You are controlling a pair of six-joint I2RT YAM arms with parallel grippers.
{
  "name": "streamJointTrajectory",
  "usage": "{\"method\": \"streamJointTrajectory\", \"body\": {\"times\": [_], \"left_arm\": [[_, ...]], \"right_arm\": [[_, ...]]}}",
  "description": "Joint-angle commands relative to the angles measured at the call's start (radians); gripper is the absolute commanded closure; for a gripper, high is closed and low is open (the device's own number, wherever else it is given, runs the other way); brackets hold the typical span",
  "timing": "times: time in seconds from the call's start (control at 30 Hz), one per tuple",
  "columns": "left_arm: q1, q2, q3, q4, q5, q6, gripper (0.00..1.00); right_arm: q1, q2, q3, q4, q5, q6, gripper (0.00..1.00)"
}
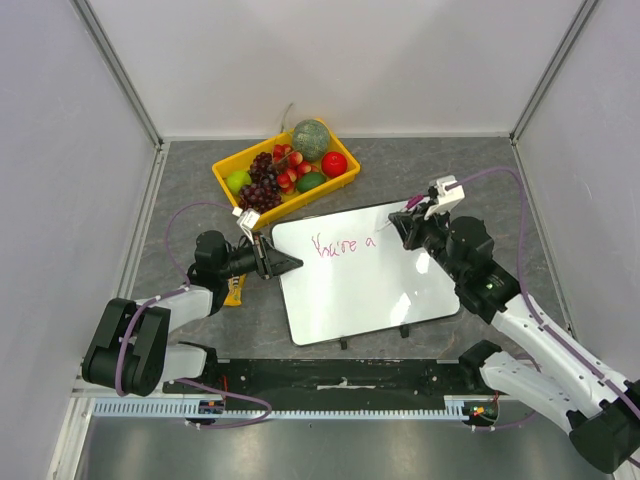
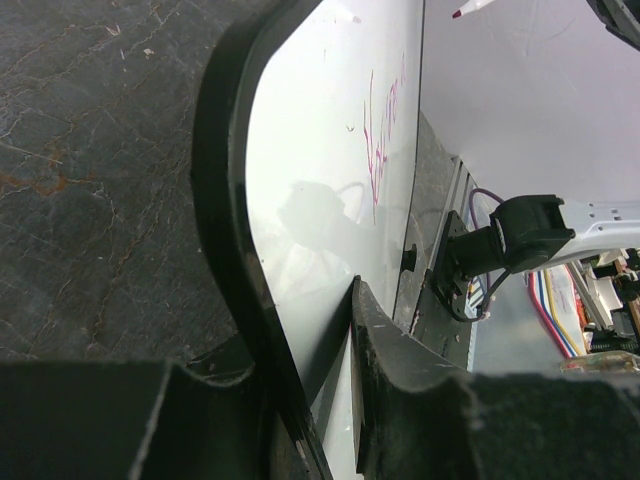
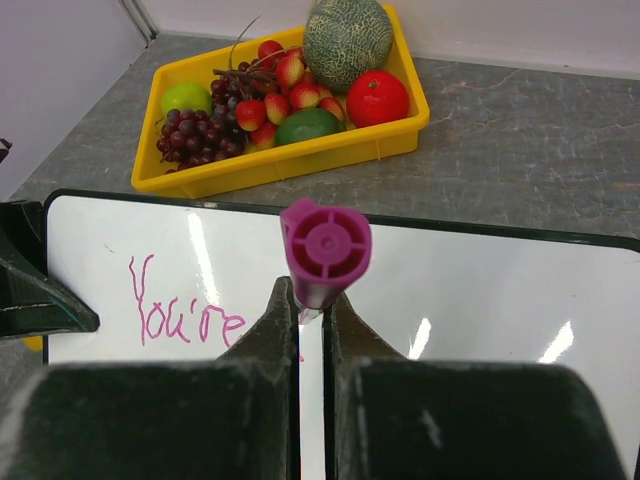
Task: Write a sentence on the whiteboard
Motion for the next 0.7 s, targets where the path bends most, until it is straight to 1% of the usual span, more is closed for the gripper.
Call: {"method": "streamJointTrajectory", "body": {"times": [0.0, 0.07, 0.17, 0.43, 0.67], "left_arm": [[-0.019, 0.022, -0.014, -0.058, -0.041, 0.186, 0.98], [-0.021, 0.023, -0.014, -0.058, -0.041, 0.186, 0.98], [-0.019, 0.025, -0.014, -0.058, -0.039, 0.186, 0.98], [-0.019, 0.026, -0.012, -0.058, -0.038, 0.187, 0.98], [-0.019, 0.028, -0.012, -0.058, -0.039, 0.186, 0.98]], "right_arm": [[-0.077, 0.000, 0.053, -0.002, -0.096, 0.001, 1.00], [-0.120, -0.003, 0.050, -0.002, -0.154, 0.012, 1.00], [-0.145, -0.009, 0.036, 0.003, -0.179, 0.015, 1.00], [-0.144, -0.008, -0.012, 0.052, -0.180, 0.033, 1.00], [-0.144, -0.005, -0.018, 0.065, -0.162, 0.018, 1.00]]}}
